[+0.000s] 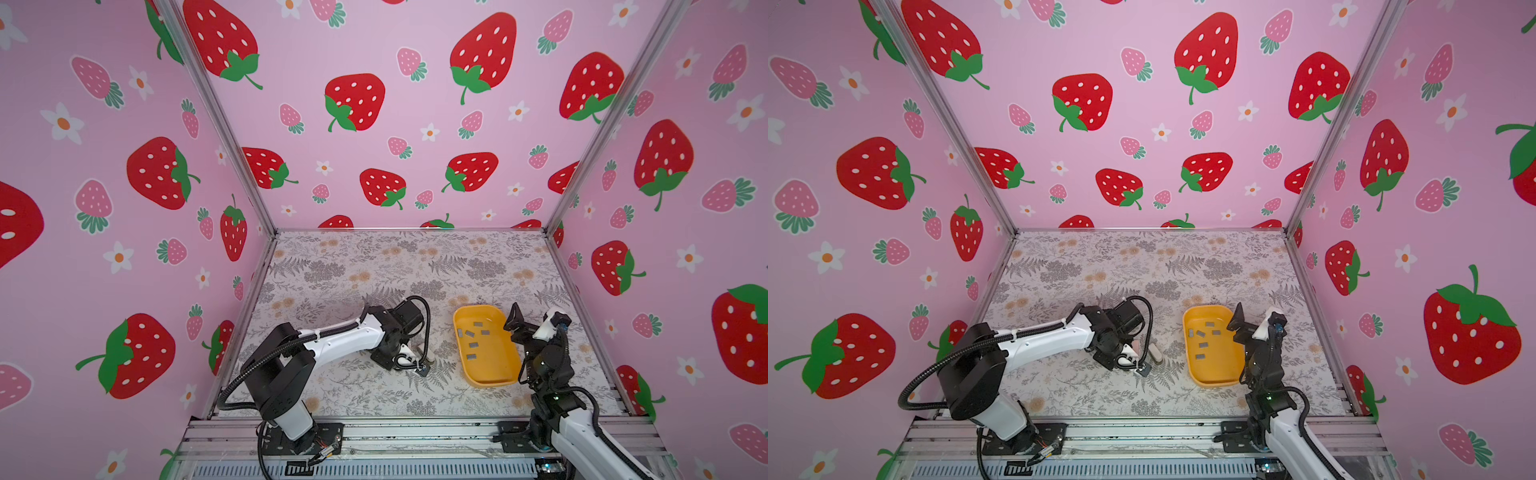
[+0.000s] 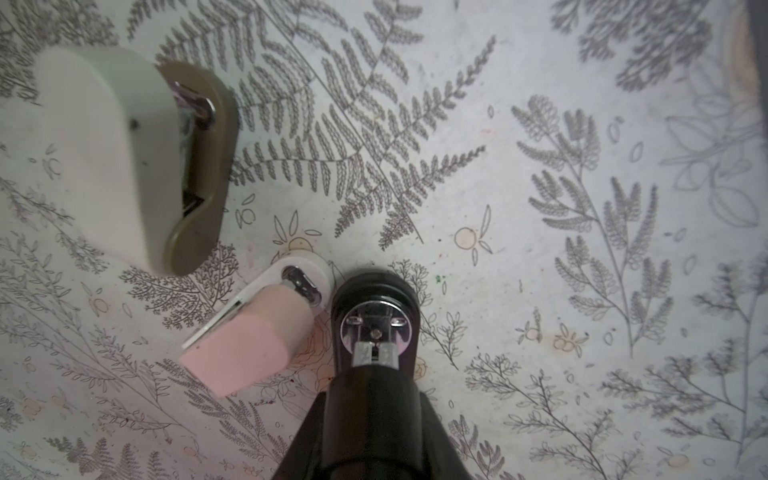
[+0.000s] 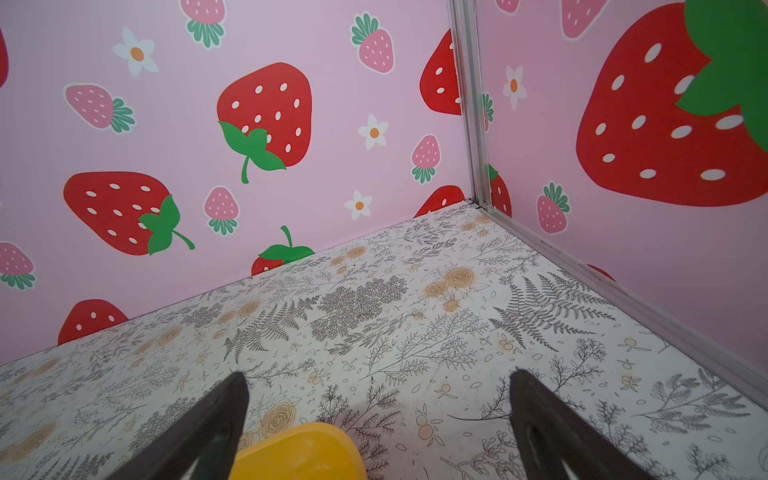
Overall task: Load the staples into the stapler
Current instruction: 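Lower the left gripper onto the black stapler's rear end and close, then lift the stapler upright with the left gripper while the right gripper moves toward it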
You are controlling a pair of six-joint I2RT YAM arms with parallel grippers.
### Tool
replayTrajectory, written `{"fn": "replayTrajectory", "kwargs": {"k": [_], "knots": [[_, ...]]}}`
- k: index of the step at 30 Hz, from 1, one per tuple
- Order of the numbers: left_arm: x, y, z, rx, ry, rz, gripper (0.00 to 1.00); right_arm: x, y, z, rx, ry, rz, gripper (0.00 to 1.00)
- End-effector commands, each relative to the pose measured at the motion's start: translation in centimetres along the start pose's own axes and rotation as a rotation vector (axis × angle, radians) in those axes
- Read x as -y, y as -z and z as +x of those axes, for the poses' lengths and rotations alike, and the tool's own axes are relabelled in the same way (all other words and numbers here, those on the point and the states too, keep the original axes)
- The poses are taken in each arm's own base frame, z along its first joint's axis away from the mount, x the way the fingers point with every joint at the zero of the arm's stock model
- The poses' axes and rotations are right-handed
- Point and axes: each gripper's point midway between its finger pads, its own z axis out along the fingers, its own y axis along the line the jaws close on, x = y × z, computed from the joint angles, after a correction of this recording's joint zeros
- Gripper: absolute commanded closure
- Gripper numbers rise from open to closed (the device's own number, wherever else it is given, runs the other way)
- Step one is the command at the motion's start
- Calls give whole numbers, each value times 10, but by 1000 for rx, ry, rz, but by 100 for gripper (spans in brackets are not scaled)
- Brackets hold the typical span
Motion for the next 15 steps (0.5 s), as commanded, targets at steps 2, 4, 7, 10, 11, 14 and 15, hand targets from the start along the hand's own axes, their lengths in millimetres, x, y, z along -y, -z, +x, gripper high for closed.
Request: {"fn": "replayTrajectory", "kwargs": {"k": [2,4,7,10,11,14,15], "knots": [[-20,28,-4,46,44,-112,100,3,3,2,5,-14,7,1],[-22,34,-3,55,66,-145,100,3,3,2,10,-17,6,1],[-21,47,-4,101,144,-137,100,4,4,1,15,-20,6,1],[-18,58,0,126,193,-112,100,4,5,1,19,-22,4,1],[-18,60,0,130,195,-115,100,4,5,1,19,-23,4,1],[-22,65,4,125,227,-151,100,4,5,1,21,-24,4,1],[-26,68,5,125,244,-173,100,5,5,1,20,-24,6,1]]}}
